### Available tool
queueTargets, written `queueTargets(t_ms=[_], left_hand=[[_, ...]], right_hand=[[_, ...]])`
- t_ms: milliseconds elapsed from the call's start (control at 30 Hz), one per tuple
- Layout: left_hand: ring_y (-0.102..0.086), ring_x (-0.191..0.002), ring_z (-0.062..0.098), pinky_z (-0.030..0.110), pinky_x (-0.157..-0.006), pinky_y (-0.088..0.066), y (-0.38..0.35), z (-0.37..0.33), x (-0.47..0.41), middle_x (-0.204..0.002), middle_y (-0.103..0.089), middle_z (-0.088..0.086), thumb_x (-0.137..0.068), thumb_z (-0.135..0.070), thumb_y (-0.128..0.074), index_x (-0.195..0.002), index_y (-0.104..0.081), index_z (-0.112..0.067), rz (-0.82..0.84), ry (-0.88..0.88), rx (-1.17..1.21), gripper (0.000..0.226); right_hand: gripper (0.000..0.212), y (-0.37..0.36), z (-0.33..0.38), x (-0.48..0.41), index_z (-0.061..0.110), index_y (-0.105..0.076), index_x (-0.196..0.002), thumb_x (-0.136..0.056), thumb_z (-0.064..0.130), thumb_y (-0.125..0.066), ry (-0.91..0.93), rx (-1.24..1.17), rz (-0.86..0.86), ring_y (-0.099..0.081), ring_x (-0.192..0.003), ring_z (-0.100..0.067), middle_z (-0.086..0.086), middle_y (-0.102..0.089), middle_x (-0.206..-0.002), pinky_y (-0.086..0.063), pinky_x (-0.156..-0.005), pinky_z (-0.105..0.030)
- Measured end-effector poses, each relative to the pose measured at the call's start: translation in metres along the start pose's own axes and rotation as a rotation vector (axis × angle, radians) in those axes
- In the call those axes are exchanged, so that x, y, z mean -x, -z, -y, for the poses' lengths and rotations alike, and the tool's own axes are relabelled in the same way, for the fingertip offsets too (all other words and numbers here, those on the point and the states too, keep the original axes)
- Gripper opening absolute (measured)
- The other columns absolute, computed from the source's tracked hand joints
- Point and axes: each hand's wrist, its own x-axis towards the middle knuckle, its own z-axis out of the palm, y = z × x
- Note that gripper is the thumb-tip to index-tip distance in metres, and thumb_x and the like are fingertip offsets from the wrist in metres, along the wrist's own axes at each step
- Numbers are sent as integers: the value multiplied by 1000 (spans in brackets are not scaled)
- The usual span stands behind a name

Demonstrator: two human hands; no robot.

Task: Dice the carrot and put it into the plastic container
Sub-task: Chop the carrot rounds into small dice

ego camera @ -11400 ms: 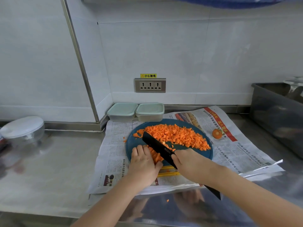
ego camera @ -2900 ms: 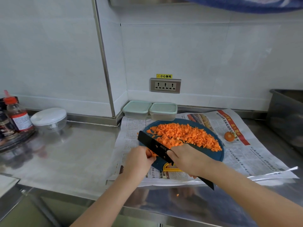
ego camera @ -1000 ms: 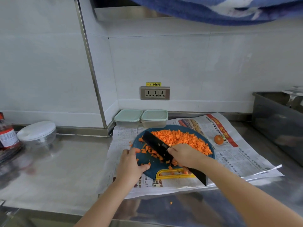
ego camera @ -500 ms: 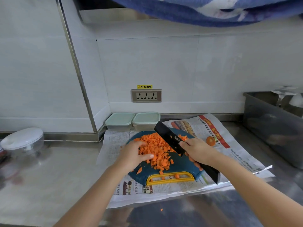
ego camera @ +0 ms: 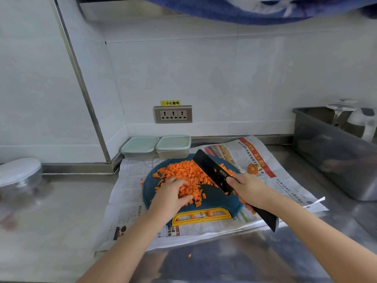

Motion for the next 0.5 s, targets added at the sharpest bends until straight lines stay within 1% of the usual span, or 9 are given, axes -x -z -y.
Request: queueTargets(t_ms=[67, 133, 200, 233, 300, 367, 400, 433, 500], left_hand=[[-47, -92, 3, 15, -78, -37, -6, -3, -4, -117, -55, -6, -86, -32, -67, -120, -60, -21, -56, 26, 25, 36], [-47, -88, 5, 14, -73, -34, -14, -9, -6, -113, -56, -4, -86, -31, -68, -119, -61, -19, -87, 47, 36, 36], [-48, -90, 6, 13, -74, -35, -20, -14, -7, -113, -55, -3, -86, -35, -67, -120, -60, -18, -107, 56, 29, 39], [-49, -95, 8, 15, -79, -38, -23, -15, -6, -115, -55, -3, -87, -38, -65, -122, -60, -18, -135, 58, 17, 41], [-48, -109, 14, 23, -91, -38, -25, -15, -6, -118, -54, -1, -88, -43, -60, -124, -59, -18, -243, 59, -32, 44], [-45, -119, 20, 30, -97, -36, -25, -12, -7, -125, -53, 3, -90, -45, -55, -128, -56, -17, -333, 69, -78, 48], [-42, -123, 22, 34, -100, -35, -24, -11, -6, -130, -51, 4, -90, -47, -53, -132, -54, -17, -342, 67, -96, 52], [-38, -127, 22, 37, -104, -32, -22, -11, -6, -136, -47, 4, -89, -52, -50, -136, -50, -17, -317, 62, -109, 58], [-25, -137, 21, 39, -113, -21, -22, -15, -3, -148, -35, 2, -82, -70, -39, -144, -37, -21, -197, 28, -141, 80]], right_hand=[[36, 2, -3, 4, 4, -49, -82, -103, 30, -37, 7, 20, -27, -39, -28, -8, -5, -44, -52, -36, -34, -23], [39, 3, -8, 7, -2, -53, -88, -103, 30, -37, 26, 85, -54, -44, -31, -6, -5, -48, -59, -34, -34, -17], [38, 3, -14, 8, 0, -55, -92, -102, 32, -38, 28, 124, -68, -46, -36, -2, -7, -51, -67, -37, -36, -16], [37, 3, -18, 9, 3, -56, -92, -102, 34, -38, 23, 129, -65, -47, -37, -3, -7, -54, -69, -38, -37, -15], [34, 4, -24, 11, 12, -56, -88, -102, 37, -38, 15, 156, -57, -52, -45, -8, -9, -60, -76, -45, -40, -20], [34, 8, -25, 14, 15, -55, -86, -102, 38, -36, 33, 197, -62, -51, -52, -8, -6, -60, -78, -43, -43, -17], [36, 10, -24, 15, 13, -56, -86, -102, 38, -36, 48, 216, -75, -49, -54, -7, -5, -60, -78, -39, -44, -14], [39, 13, -24, 16, 10, -58, -88, -102, 39, -35, 63, 230, -95, -48, -54, -7, -5, -59, -77, -37, -44, -14], [43, 19, -22, 20, 8, -60, -91, -101, 41, -35, 65, 229, -131, -48, -52, -8, -7, -60, -77, -37, -42, -13]])
